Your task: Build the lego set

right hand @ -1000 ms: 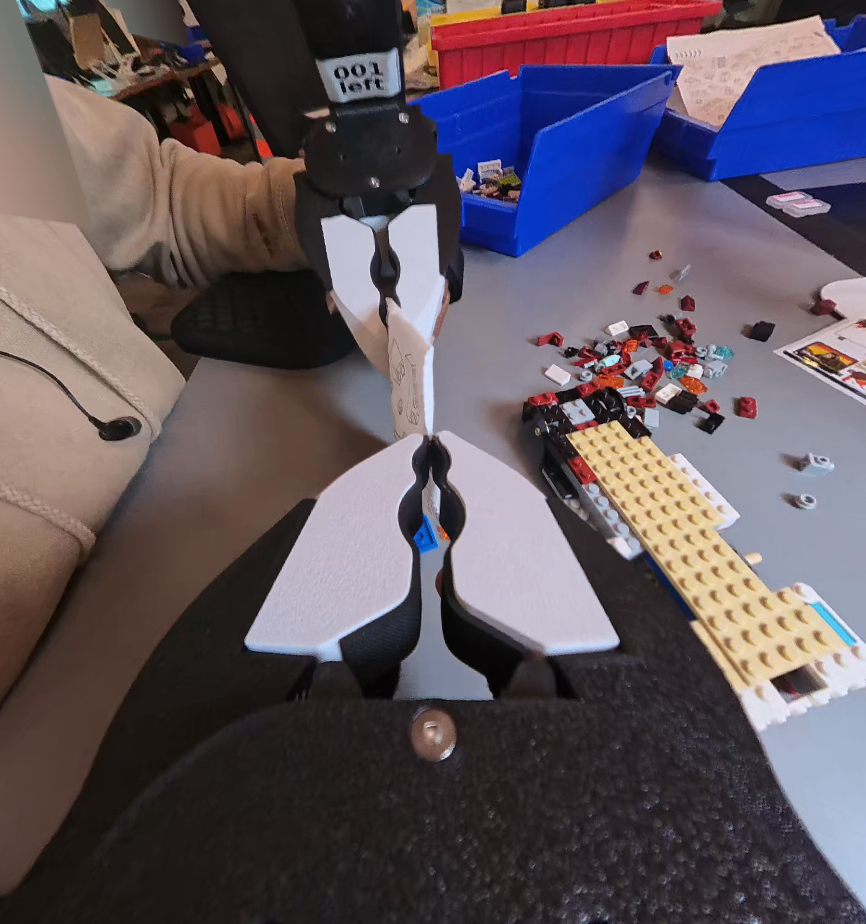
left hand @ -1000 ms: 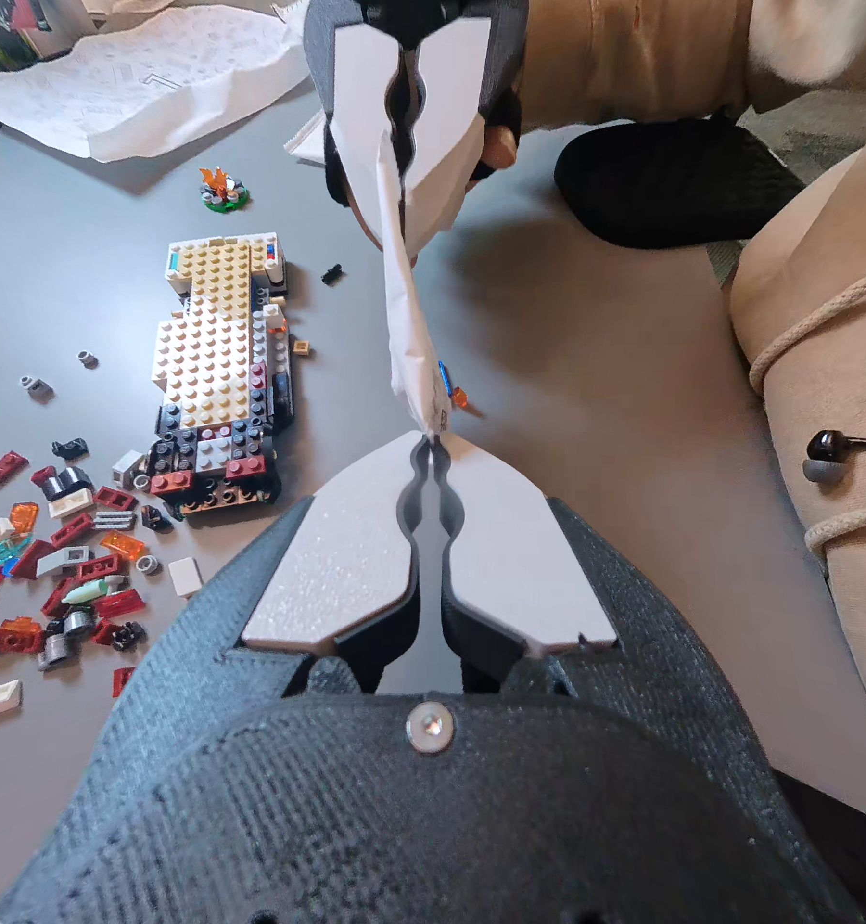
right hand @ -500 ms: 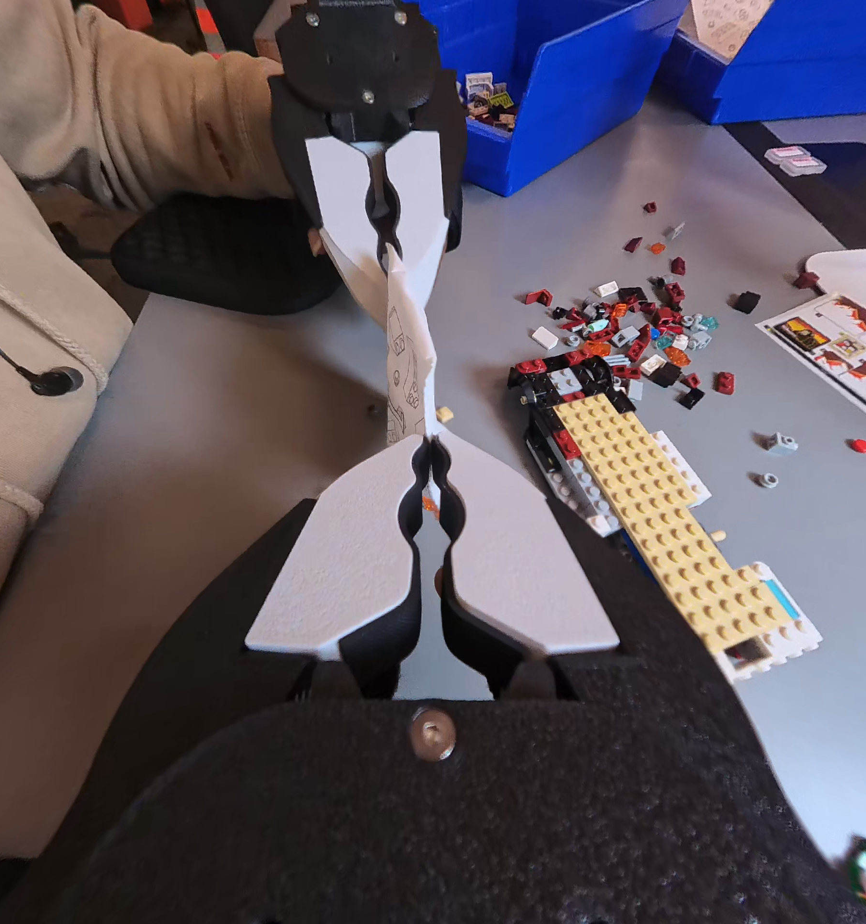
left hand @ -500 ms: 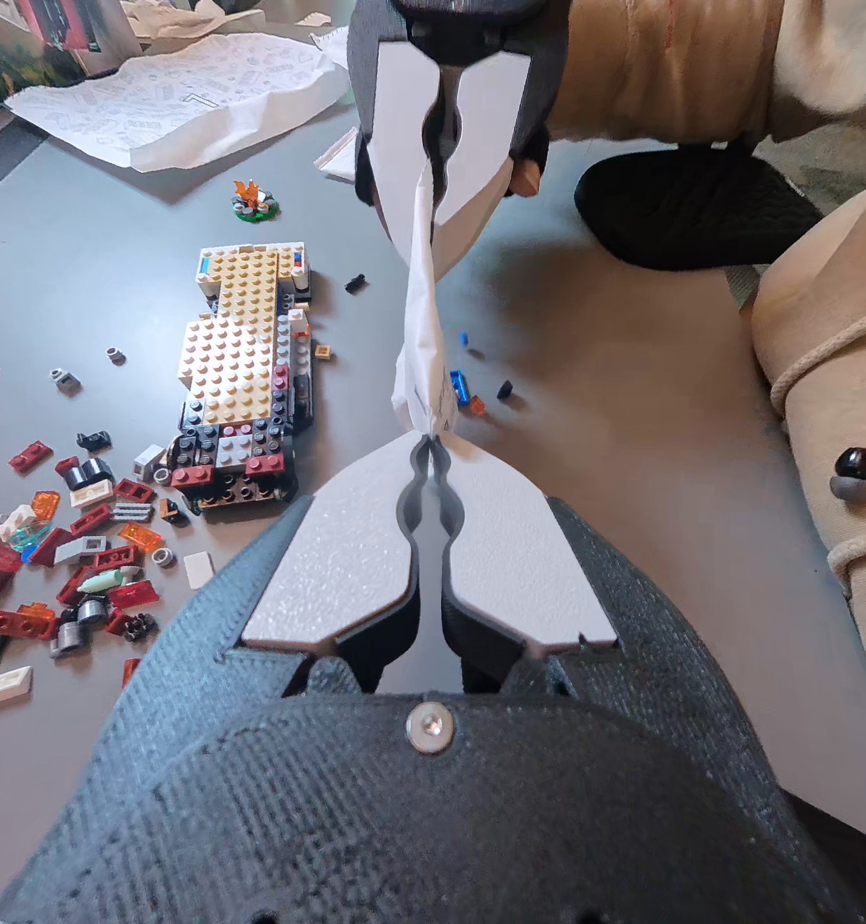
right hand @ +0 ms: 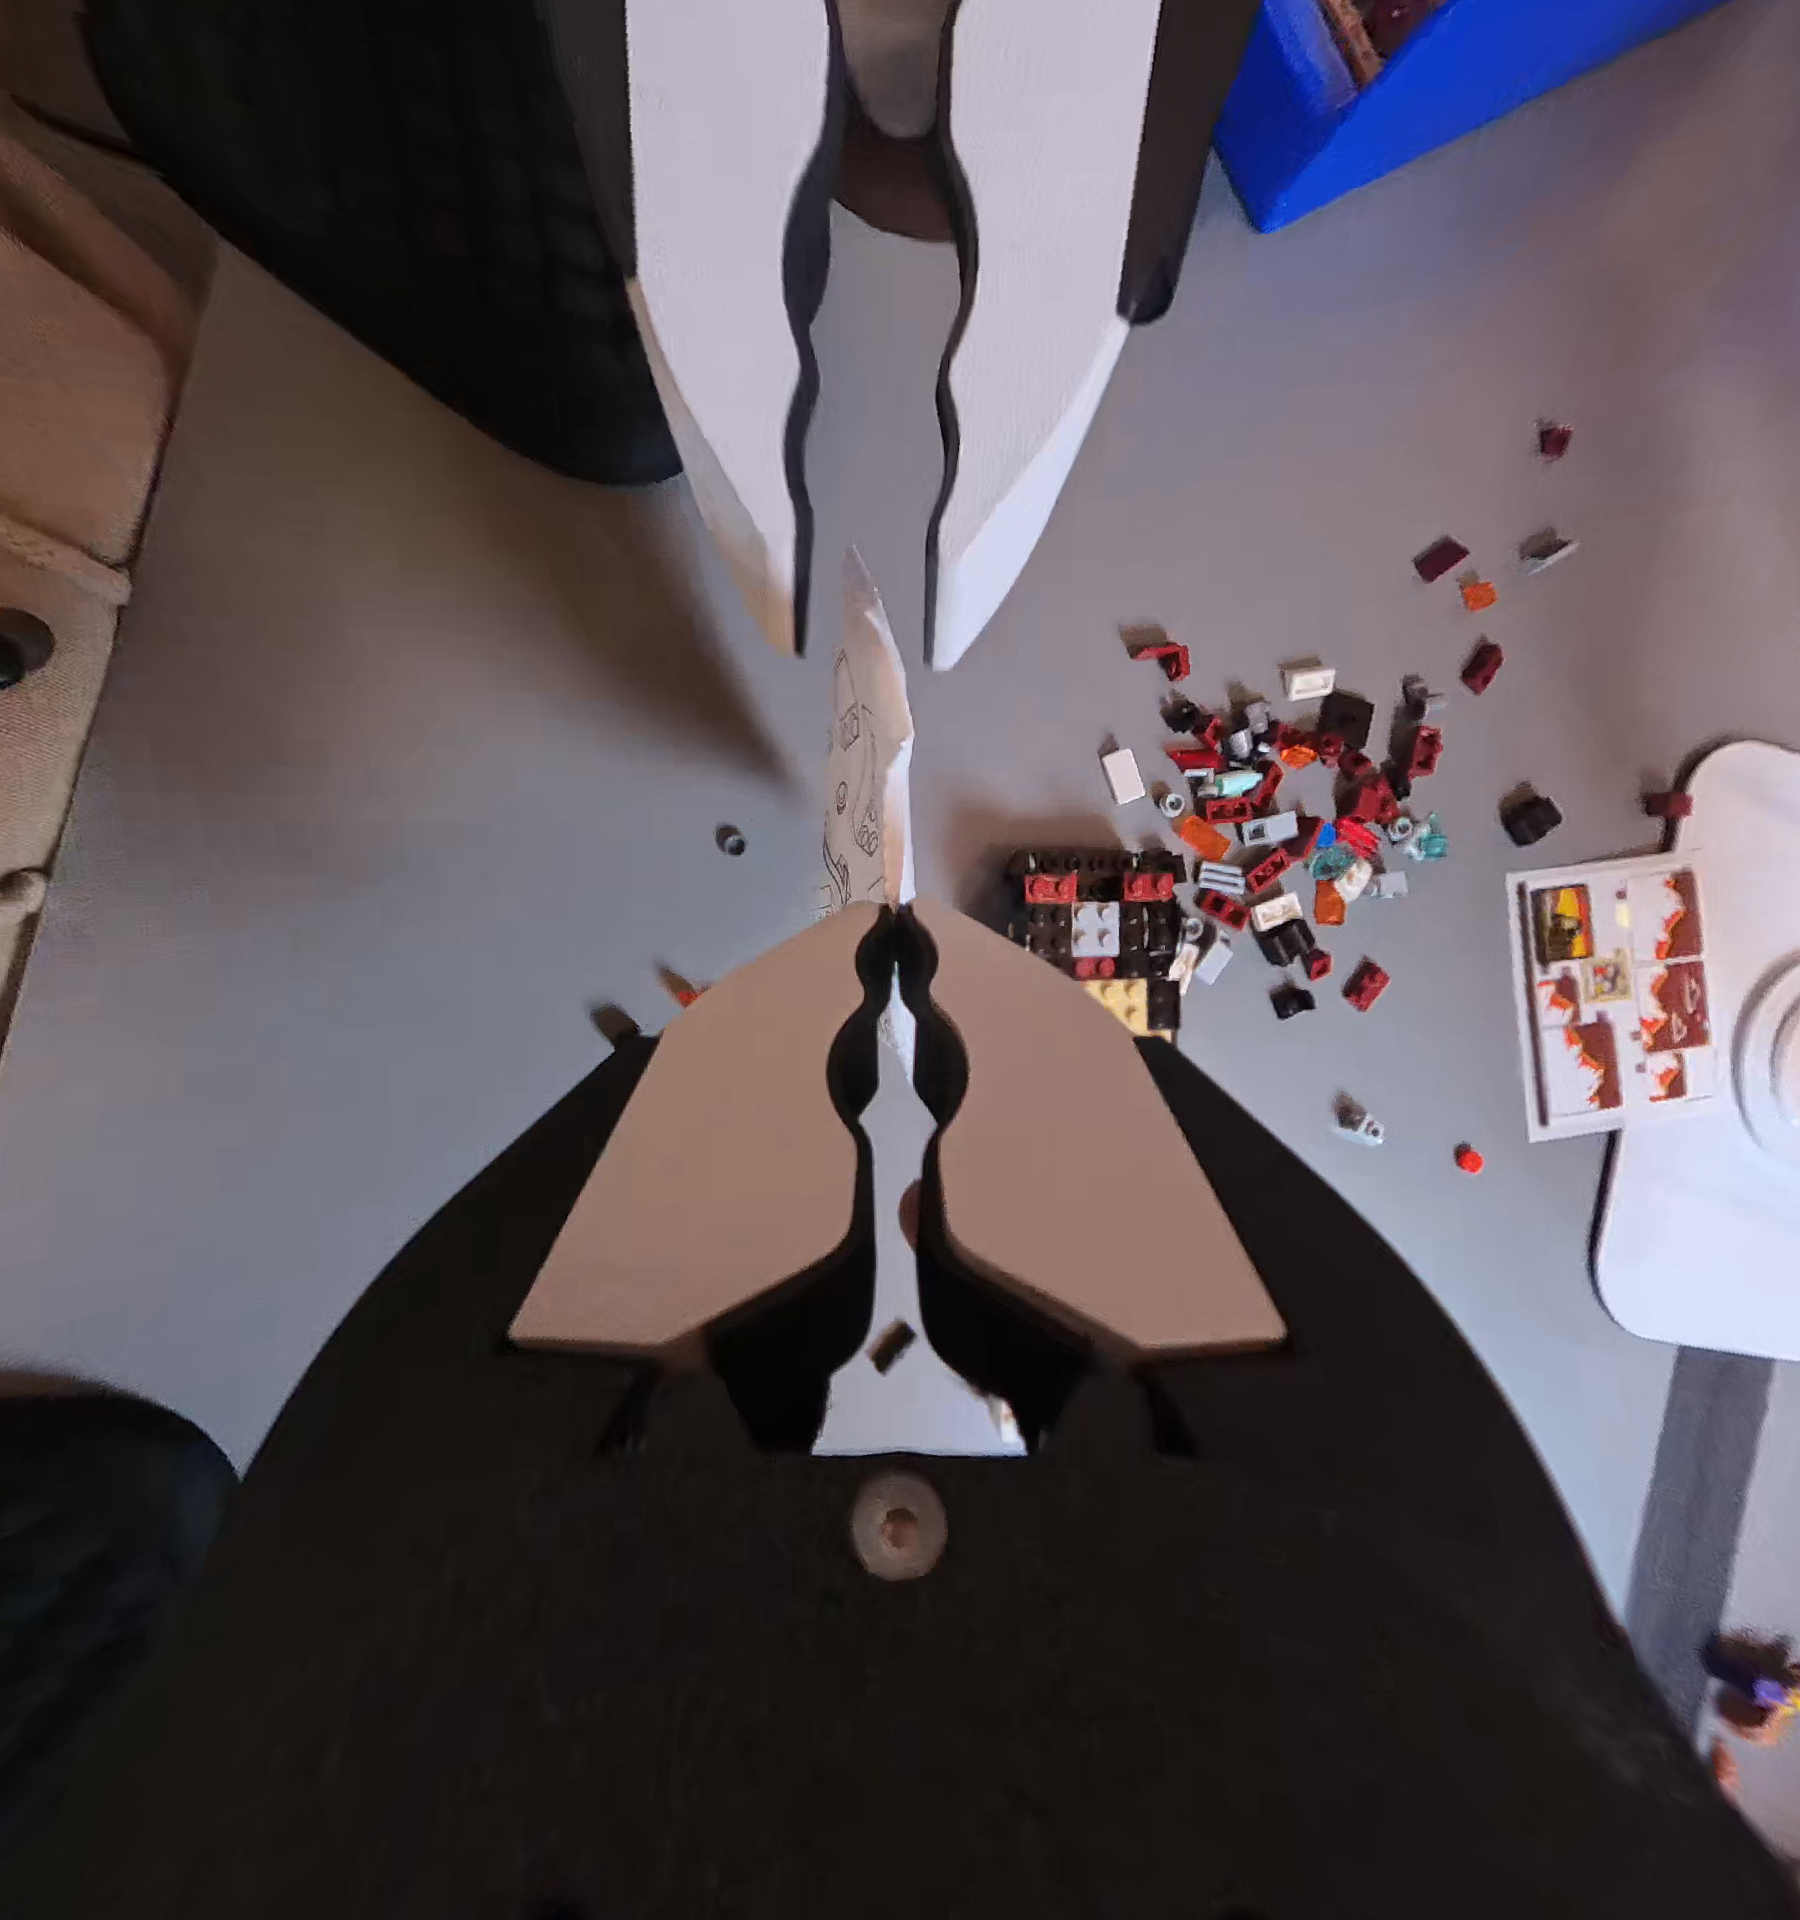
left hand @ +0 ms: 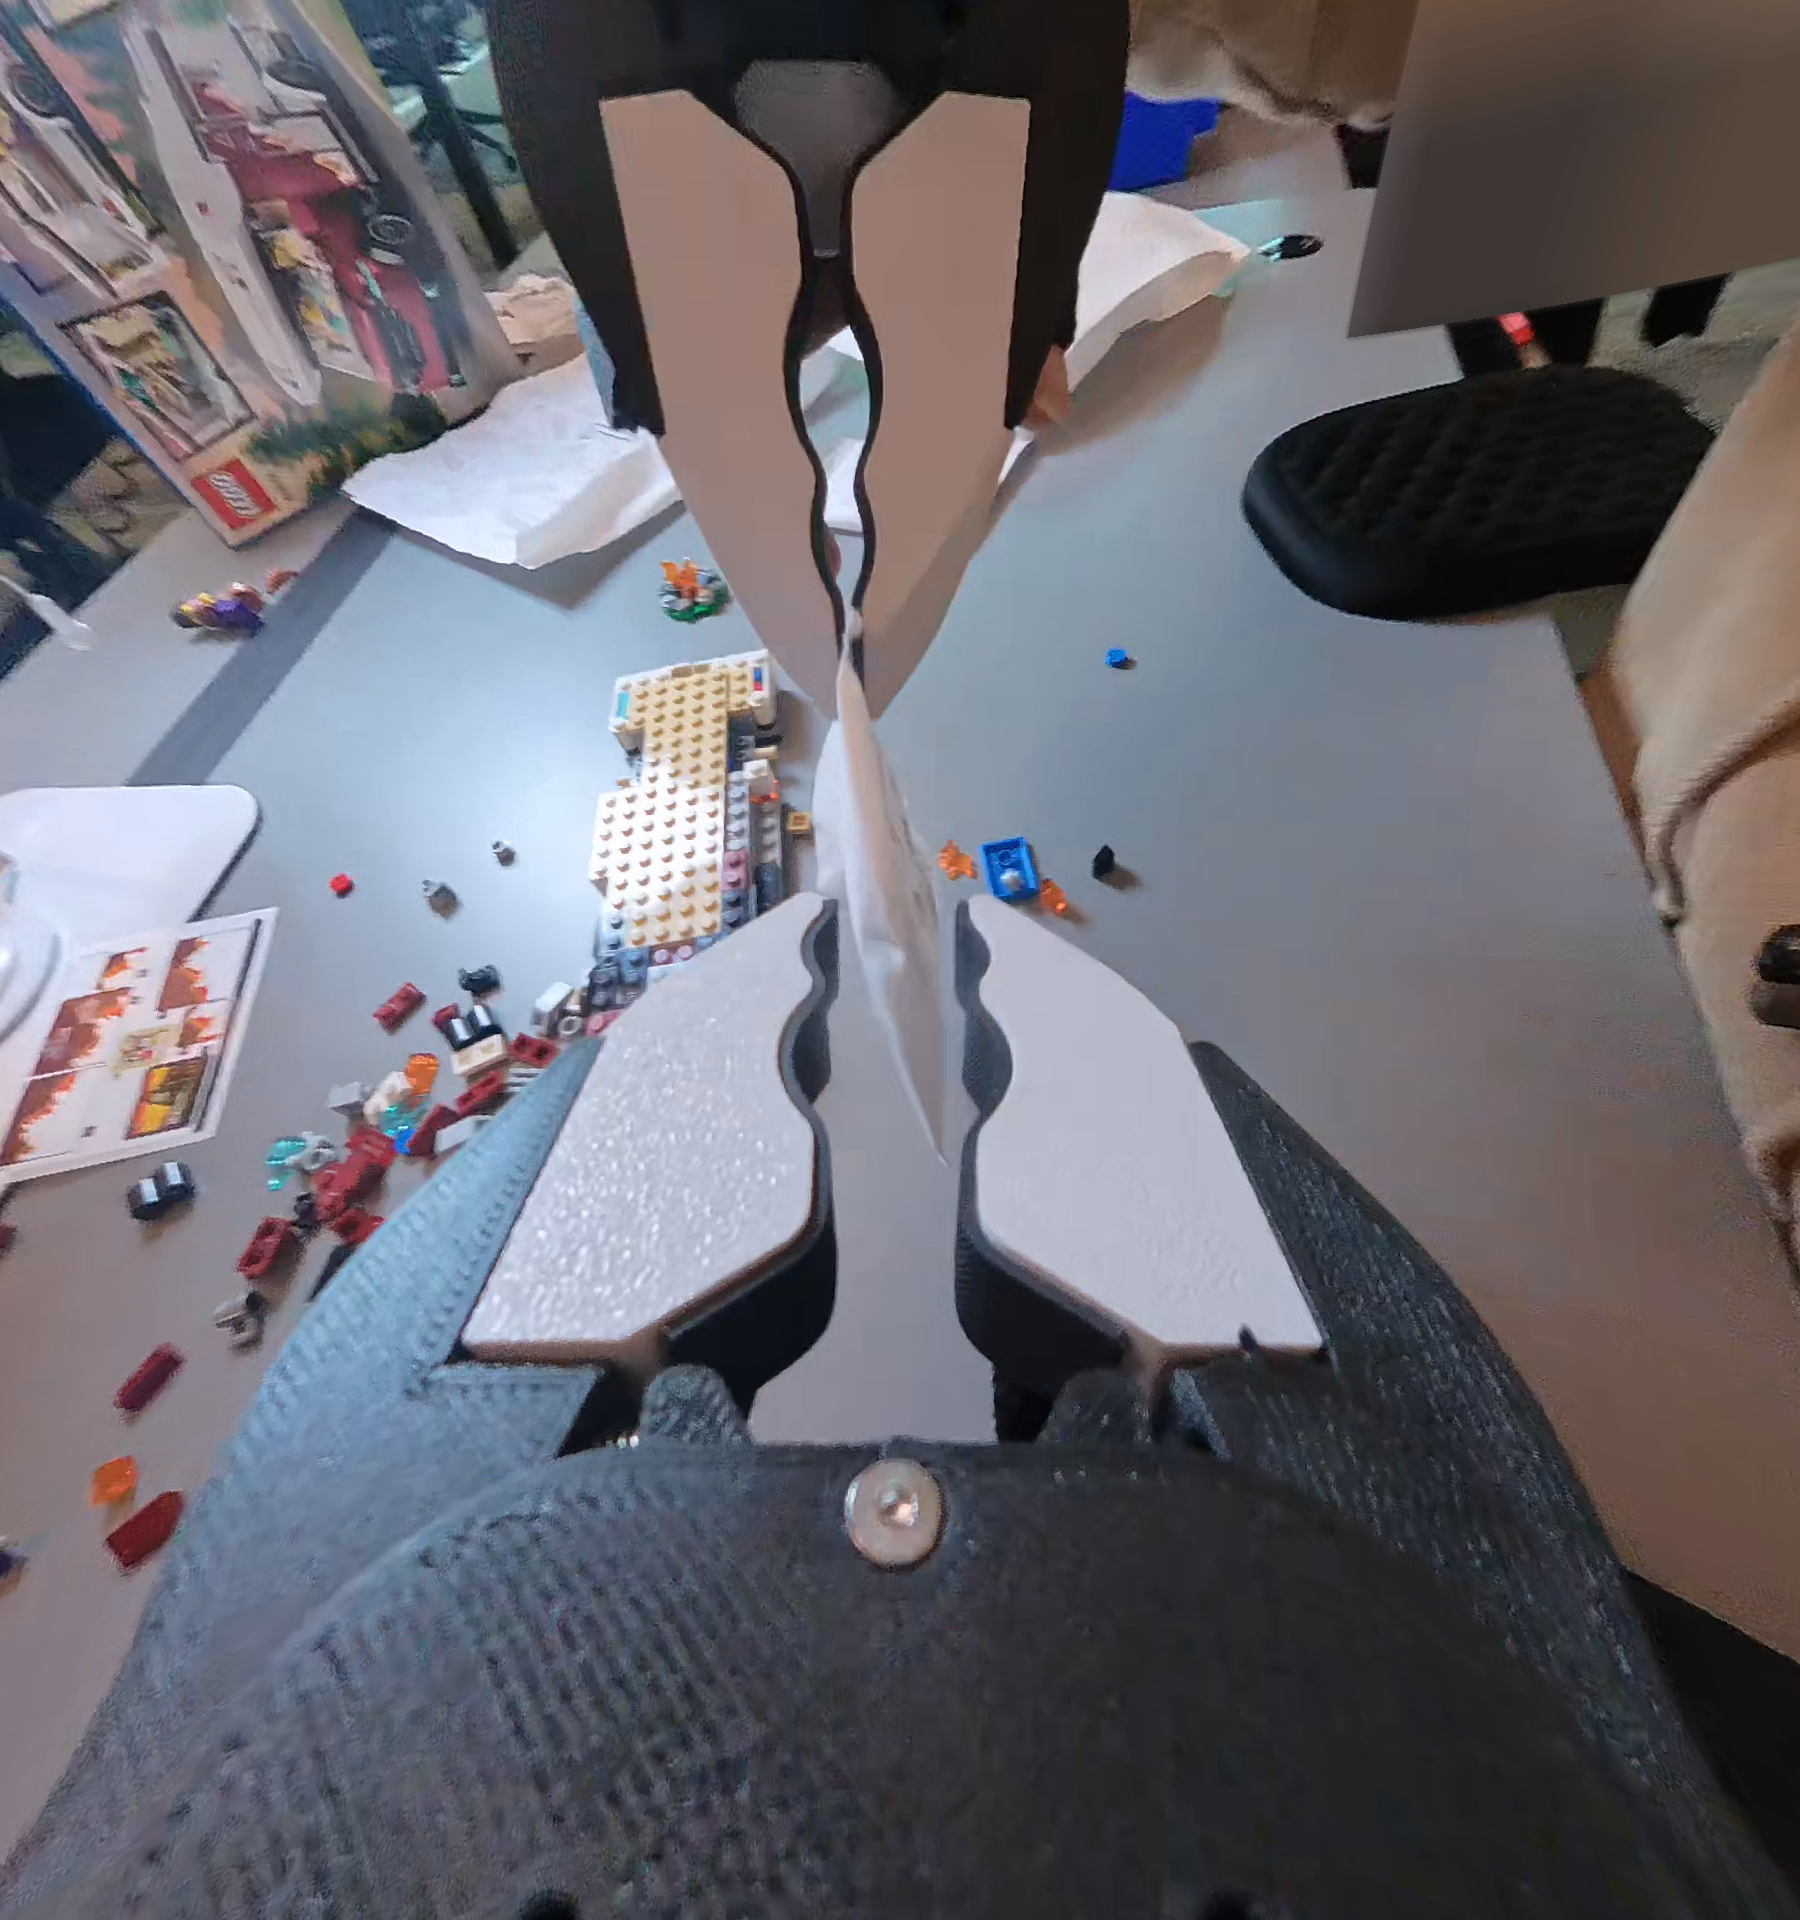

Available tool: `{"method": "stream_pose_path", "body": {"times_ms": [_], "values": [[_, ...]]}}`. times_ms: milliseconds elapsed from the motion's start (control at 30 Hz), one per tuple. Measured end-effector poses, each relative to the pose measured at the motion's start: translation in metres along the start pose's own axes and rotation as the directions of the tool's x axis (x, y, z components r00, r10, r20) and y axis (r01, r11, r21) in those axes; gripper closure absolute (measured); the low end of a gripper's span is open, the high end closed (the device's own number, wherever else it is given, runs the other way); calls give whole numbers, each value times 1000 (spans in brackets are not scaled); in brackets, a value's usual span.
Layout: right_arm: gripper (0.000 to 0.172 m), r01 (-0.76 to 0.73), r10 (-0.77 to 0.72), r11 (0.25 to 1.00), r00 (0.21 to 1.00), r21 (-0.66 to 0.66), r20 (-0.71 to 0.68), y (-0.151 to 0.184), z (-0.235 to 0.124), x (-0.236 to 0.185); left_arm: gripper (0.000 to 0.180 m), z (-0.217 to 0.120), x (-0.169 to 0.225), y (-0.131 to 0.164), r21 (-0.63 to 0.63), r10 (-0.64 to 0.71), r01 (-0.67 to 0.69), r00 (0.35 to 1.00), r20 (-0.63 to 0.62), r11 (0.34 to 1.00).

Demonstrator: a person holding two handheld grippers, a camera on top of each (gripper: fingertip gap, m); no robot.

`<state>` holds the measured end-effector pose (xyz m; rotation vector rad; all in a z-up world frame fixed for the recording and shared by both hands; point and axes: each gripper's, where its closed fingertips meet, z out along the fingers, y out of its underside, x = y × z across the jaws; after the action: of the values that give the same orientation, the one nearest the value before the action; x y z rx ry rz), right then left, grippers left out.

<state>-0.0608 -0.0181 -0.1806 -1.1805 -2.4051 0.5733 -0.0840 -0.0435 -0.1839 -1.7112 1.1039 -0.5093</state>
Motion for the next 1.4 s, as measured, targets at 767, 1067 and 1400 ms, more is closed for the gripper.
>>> {"method": "stream_pose_path", "body": {"times_ms": [767,1067,1400], "values": [[172,-431,398,720,899,544,185,13,-14,-8,178,10,3,1,83,-205,216,971,-124,973],[172,-452,462,694,877,561,134,40,-12,-15,180,26,-2,12,18,-246,249,965,-95,968],[172,-269,325,893,940,360,-101,50,-32,3,157,-1,-30,7,45,-160,157,985,62,987]]}}
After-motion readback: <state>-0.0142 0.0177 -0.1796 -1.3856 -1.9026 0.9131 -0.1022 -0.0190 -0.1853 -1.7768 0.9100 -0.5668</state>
